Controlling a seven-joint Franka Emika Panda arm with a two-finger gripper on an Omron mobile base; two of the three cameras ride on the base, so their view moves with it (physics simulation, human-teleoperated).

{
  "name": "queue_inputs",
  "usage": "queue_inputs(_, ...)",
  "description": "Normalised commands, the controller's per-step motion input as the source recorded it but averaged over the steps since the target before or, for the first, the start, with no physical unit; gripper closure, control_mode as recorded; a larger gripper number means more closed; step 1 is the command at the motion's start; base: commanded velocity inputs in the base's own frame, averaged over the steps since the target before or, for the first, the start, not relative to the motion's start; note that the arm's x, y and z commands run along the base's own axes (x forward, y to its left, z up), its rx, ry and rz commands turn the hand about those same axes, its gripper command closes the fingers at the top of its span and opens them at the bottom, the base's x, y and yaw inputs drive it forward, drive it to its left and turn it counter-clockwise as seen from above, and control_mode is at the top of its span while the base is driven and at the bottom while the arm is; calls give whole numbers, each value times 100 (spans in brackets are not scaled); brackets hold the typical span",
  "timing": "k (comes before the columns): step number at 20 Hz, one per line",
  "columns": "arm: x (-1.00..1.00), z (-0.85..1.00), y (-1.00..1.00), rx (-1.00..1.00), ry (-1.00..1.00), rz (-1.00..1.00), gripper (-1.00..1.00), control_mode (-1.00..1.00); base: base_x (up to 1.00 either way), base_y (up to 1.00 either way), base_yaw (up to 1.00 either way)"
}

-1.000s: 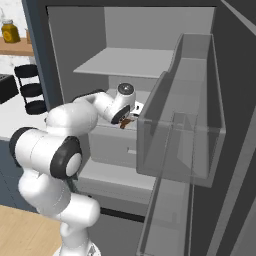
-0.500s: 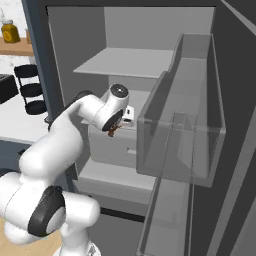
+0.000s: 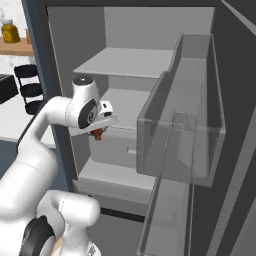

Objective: Place one potato and one chicken drumstick in each tupperware on the nearby counter, to pack two identical lunches.

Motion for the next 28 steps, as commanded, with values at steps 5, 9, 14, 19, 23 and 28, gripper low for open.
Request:
queue_inputs(5, -45, 58, 0, 0, 14, 15, 100, -100, 0, 0, 0)
queue_inputs(9, -47, 28, 1, 3, 6, 7, 100, -100, 0, 0, 0)
queue_inputs(14, -23, 14, 0, 0, 1, 7, 100, -100, 0, 0, 0)
queue_inputs(19, -16, 4, 0, 0, 0, 1, 100, 100, -12, 0, 0)
queue_inputs(23, 0, 0, 0, 0, 0, 0, 100, 100, -27, 17, 0)
queue_inputs(28, 0, 0, 0, 0, 0, 0, 100, 100, -2, 49, 1)
